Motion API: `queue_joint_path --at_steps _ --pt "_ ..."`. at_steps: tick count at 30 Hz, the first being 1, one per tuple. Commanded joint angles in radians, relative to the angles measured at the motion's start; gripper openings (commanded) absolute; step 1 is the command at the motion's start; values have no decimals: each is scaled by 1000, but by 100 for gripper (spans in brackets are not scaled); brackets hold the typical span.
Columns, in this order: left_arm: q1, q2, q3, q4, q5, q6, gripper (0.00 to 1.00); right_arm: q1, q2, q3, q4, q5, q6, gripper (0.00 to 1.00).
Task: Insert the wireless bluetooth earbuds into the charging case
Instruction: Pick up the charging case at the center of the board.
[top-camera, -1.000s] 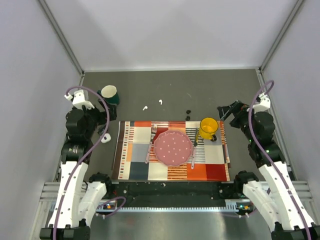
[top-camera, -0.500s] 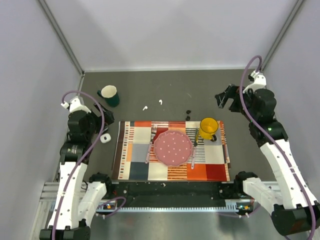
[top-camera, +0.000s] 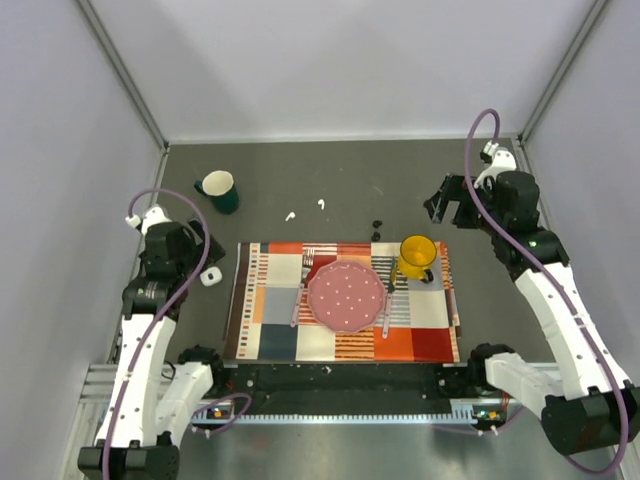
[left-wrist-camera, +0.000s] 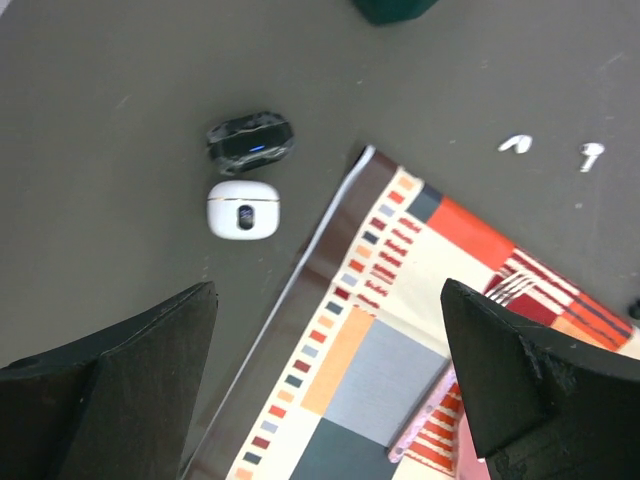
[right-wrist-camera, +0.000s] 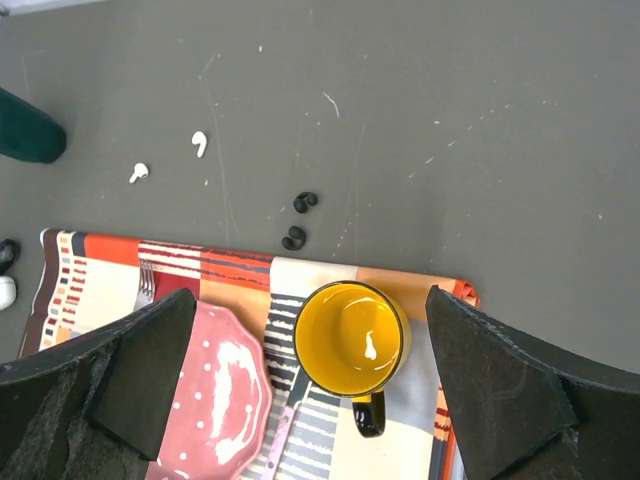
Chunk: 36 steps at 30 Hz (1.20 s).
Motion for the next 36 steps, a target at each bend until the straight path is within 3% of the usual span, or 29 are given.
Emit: queue_joint_path --at_steps 1,9,15,18,27,36 --pt "3 82 61 -90 -71 16 98 4 38 81 -21 -41 22 99" --pt "3 166 84 -92 -21 106 99 4 51 107 -47 -81 28 99" --pt "3 286 167 -57 129 301 99 6 44 112 -59 -77 13 99" --pt "3 327 230 -92 88 381 99 6 44 116 -64 -69 2 99" --pt "3 376 181 5 -50 544 99 6 17 100 -70 -71 -6 99" --pt "31 531 219 23 15 545 99 6 26 97 -73 -83 3 99"
